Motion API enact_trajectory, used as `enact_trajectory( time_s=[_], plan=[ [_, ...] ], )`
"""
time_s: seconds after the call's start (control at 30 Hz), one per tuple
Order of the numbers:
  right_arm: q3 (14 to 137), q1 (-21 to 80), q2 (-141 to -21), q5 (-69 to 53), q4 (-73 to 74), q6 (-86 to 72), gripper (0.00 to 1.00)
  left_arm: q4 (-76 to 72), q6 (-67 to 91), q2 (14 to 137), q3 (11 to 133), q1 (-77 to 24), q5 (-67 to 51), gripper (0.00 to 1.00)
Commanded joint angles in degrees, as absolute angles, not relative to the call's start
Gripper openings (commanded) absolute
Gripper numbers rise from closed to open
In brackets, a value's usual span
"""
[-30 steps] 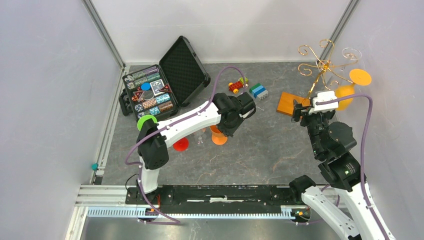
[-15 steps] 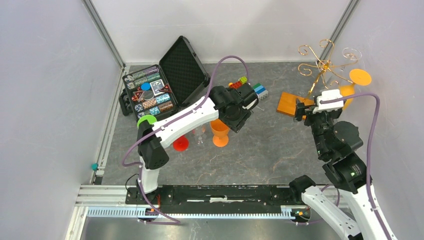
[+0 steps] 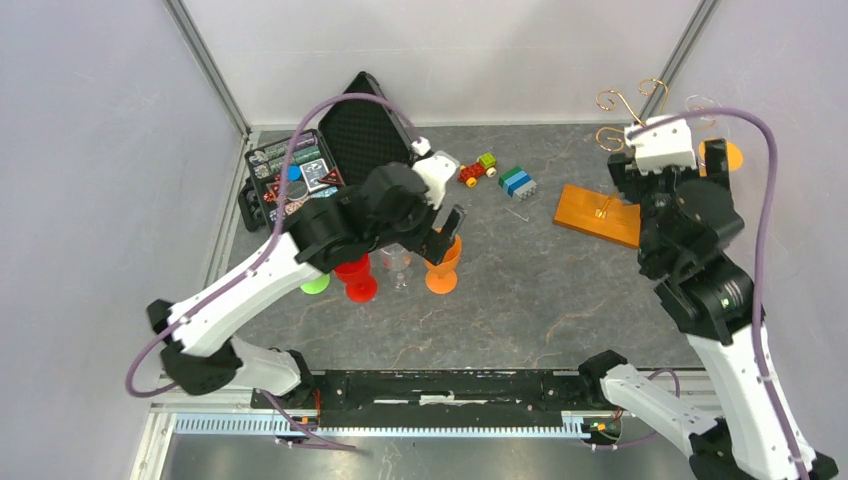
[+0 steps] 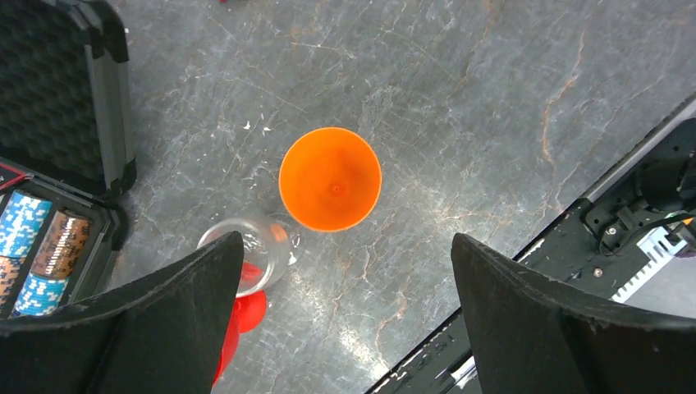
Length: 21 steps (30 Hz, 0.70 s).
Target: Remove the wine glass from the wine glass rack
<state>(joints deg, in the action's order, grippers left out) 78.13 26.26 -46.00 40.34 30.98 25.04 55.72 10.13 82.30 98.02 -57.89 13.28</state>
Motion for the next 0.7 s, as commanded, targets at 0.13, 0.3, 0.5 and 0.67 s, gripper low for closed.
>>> enact_trajectory(
  time_s=[0.13,0.3,0.5,0.67],
  plan=[
    [94.1,21.8,-62.4,58.2,32.3,36.8,0.75,37.8,7.5,65.5,82.2,-57.4,15.1,1.00],
    [97.0,11.2,-69.1,53.8,34.1,32.9,0.82,37.7,7.6,61.9,79.2,-57.3,16.2,1.00],
    [93.7,2.9,-74.5,50.5,35.8,27.3,0.83,37.8,7.6,59.9,77.0,-57.3,16.6,1.00],
    [90.9,-1.7,-75.5,46.8,33.5,26.9,0.76,37.6,7.9,60.1,76.9,-57.3,16.6,1.00]
  ],
)
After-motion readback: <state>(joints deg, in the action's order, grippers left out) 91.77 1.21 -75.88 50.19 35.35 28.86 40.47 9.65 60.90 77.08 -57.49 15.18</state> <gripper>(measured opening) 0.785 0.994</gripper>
